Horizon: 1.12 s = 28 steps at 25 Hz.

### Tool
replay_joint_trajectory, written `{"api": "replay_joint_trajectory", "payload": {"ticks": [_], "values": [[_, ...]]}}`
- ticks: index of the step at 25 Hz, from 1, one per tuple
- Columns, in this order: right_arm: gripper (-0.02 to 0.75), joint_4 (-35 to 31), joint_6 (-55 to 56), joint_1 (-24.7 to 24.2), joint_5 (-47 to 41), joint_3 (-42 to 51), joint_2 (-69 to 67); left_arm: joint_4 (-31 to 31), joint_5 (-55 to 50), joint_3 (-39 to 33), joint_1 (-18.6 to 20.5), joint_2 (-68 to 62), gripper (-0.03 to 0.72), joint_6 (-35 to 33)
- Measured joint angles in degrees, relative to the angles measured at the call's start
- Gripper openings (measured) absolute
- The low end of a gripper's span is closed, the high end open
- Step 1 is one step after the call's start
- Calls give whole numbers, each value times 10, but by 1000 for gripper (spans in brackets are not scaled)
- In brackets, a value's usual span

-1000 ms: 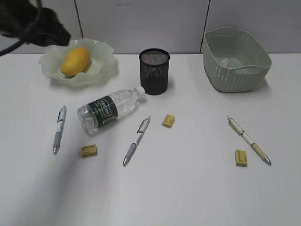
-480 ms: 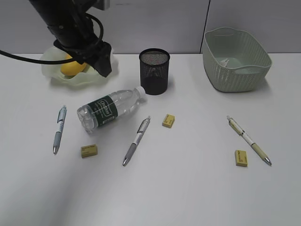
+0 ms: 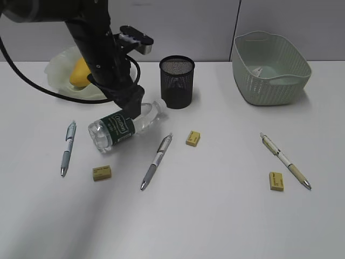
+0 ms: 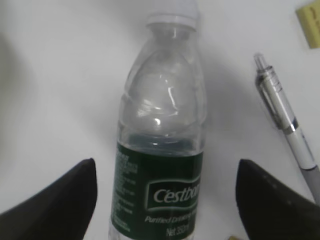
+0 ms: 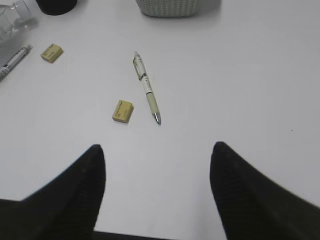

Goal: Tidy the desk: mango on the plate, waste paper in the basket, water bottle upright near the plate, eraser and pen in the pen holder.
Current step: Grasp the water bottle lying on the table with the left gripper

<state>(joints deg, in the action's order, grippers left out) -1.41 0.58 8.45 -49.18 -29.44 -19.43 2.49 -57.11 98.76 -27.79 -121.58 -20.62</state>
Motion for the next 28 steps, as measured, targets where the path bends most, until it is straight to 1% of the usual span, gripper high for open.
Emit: {"api": "replay_joint_trajectory", "payload": {"ticks": [5,11,23,25,28], "values": [[521,0,0,0,0,1,0,-15,-6,4,0,-23,666,0],[521,0,0,0,0,1,0,-18,-45,43,0,-61,666,0],[521,-1,0,0,0,1,0,-25,-50,76,0,-114,646,0],[521,-1,0,0,1,1,0,-25,-50,76,0,-120,629,0],[520,-2,0,0,1,1,0,-30,-50,76,0,-124,576,0]]}}
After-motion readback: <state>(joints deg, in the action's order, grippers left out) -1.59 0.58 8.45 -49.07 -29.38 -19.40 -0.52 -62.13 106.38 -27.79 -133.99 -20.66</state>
